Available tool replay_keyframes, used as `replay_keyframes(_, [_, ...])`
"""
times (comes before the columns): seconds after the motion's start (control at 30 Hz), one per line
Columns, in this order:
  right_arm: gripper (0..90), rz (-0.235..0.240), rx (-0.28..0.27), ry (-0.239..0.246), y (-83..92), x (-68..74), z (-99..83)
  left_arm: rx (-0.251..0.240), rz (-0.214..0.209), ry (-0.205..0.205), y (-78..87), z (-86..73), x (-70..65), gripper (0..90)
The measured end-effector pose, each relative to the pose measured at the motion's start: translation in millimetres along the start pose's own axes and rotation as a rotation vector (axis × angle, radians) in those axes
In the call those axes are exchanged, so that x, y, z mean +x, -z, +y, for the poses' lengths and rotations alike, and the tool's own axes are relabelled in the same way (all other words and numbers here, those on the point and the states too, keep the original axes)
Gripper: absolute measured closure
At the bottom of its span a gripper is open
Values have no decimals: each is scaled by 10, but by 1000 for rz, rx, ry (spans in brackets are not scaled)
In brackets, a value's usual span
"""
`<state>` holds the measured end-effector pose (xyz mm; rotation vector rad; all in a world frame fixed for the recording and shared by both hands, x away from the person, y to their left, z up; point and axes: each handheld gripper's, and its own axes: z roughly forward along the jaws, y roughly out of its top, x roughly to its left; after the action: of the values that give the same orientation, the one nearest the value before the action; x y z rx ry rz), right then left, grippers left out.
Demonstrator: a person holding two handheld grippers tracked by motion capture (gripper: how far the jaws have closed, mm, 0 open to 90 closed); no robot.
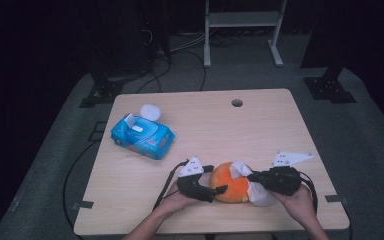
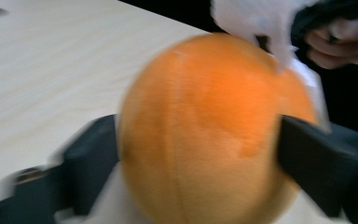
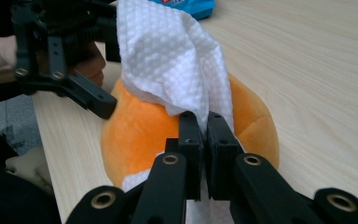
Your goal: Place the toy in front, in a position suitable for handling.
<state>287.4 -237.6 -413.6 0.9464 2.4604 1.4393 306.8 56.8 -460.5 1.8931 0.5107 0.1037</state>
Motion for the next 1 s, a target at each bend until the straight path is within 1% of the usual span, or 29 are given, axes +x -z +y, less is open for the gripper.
replay_keyframes(0.07, [856,-7,-11,11,9,20,38,6,26,-47,27,37,-45,337])
replay_keyframes(0.1, [857,-12,-25,15,21,41,62,-2,40,-76,49,65,-81,383])
replay_keyframes(0.13, [857,-10,-41,22,34,67,93,-8,53,-111,61,95,-122,410])
replay_keyframes(0.2, [857,1,-74,43,48,144,166,-9,83,-180,85,172,-223,432])
replay_keyframes(0.27, [857,20,-104,67,44,243,231,-18,99,-244,116,244,-309,442])
replay_keyframes(0.3, [857,32,-112,80,30,292,254,-17,103,-267,126,265,-343,445])
replay_keyframes(0.33, [857,31,-117,95,12,334,270,-14,103,-279,130,270,-363,446])
replay_keyframes(0.37, [857,31,-117,104,-11,366,276,-12,103,-282,126,257,-372,445])
replay_keyframes(0.4, [857,31,-101,112,-35,379,276,-10,100,-282,117,235,-365,442])
replay_keyframes(0.43, [857,19,-83,121,-61,374,263,-11,97,-274,114,213,-349,427])
replay_keyframes(0.47, [857,11,-64,118,-83,352,237,-17,94,-259,116,196,-324,387])
replay_keyframes(0.53, [858,-6,-36,106,-106,279,170,-23,87,-226,123,182,-269,272])
replay_keyframes(0.57, [858,-6,-30,90,-100,237,140,-24,86,-213,119,176,-248,218])
replay_keyframes(0.6, [858,7,-33,69,-85,197,121,-26,83,-206,116,167,-223,176])
replay_keyframes(0.63, [858,8,-32,63,-69,175,111,-24,84,-195,111,155,-201,162])
replay_keyframes(0.67, [858,-8,-27,67,-55,165,106,-13,77,-178,102,144,-178,153])
replay_keyframes(0.7, [857,-21,-20,70,-43,152,97,-3,67,-160,94,133,-160,153])
replay_keyframes(0.73, [857,-34,-14,66,-33,137,86,1,56,-152,98,124,-151,164])
replay_keyframes(0.77, [857,-45,-10,63,-26,116,72,0,52,-151,104,118,-151,223])
replay_keyframes(0.8, [857,-49,-12,54,-17,101,65,4,53,-144,107,124,-158,249])
replay_keyframes(0.83, [856,-53,-17,51,-6,107,71,5,57,-151,114,135,-171,303])
replay_keyframes(0.87, [857,-58,-27,63,4,135,92,-1,65,-166,116,149,-189,331])
replay_keyframes(0.9, [857,-51,-45,73,12,176,121,-10,66,-175,115,167,-214,355])
replay_keyframes(0.93, [856,-28,-66,78,15,221,155,-16,69,-185,105,190,-247,372])
replay_keyframes(0.97, [856,-10,-81,90,7,274,191,-18,75,-205,94,213,-285,378])
replay_keyframes(1.0, [856,0,-88,111,-9,327,222,-21,77,-221,83,231,-324,380])
